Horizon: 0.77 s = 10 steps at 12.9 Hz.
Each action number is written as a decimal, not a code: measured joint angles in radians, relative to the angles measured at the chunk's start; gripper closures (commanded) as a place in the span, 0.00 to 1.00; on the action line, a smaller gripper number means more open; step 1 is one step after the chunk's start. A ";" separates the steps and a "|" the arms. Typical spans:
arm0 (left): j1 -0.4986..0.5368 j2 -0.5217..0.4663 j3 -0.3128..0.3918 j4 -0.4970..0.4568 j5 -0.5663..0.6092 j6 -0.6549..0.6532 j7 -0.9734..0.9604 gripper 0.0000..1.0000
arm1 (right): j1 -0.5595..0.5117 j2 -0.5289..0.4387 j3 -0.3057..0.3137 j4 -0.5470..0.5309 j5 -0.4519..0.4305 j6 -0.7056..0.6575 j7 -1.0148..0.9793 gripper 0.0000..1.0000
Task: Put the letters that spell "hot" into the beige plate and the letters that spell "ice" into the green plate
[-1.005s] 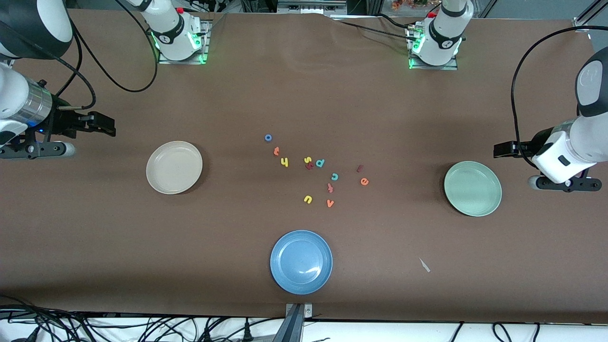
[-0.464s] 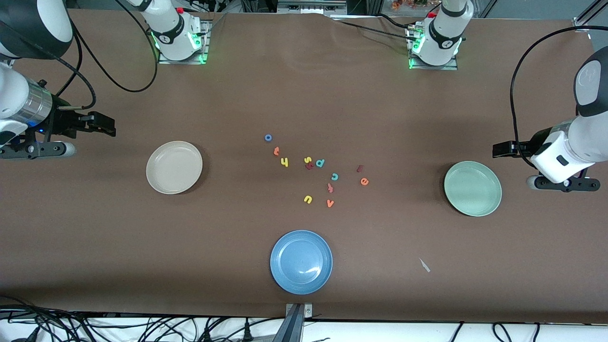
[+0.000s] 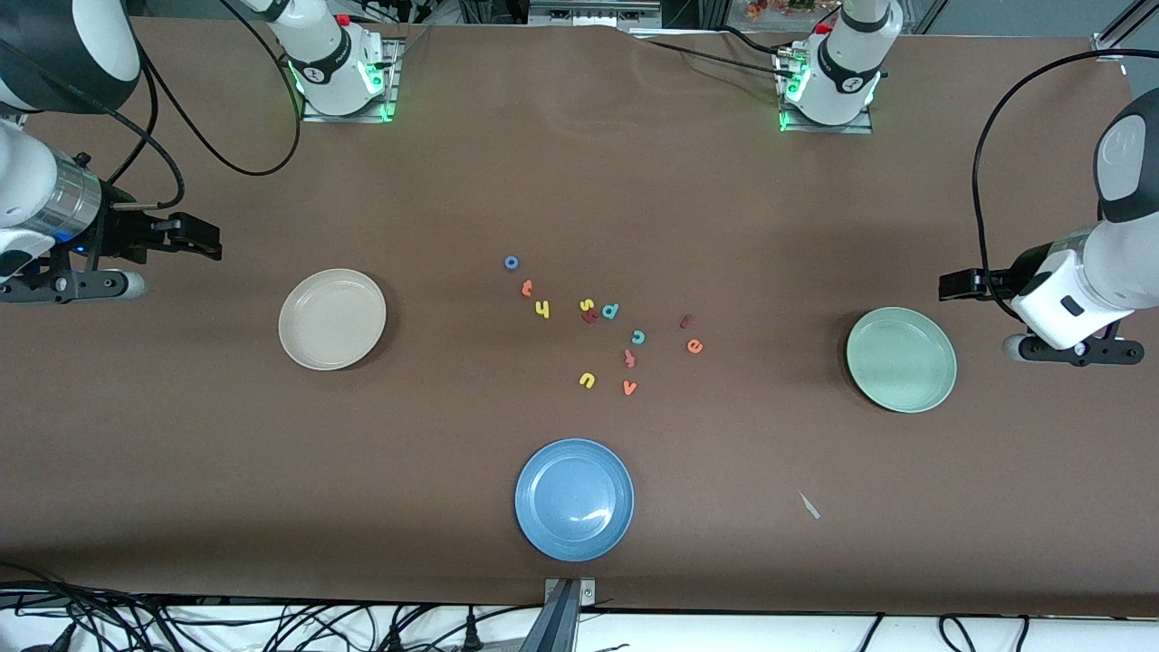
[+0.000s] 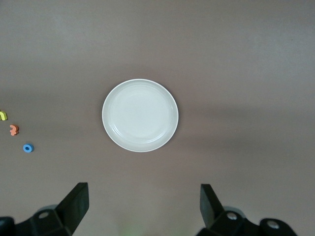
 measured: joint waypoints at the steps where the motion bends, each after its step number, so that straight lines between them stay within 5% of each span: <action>1: 0.000 0.000 0.000 0.000 0.000 0.000 0.000 0.01 | 0.000 0.000 0.000 -0.003 0.000 0.001 0.000 0.00; 10: 0.000 0.000 0.000 0.000 0.000 0.000 0.000 0.01 | 0.000 -0.004 0.000 -0.022 0.000 0.024 0.000 0.00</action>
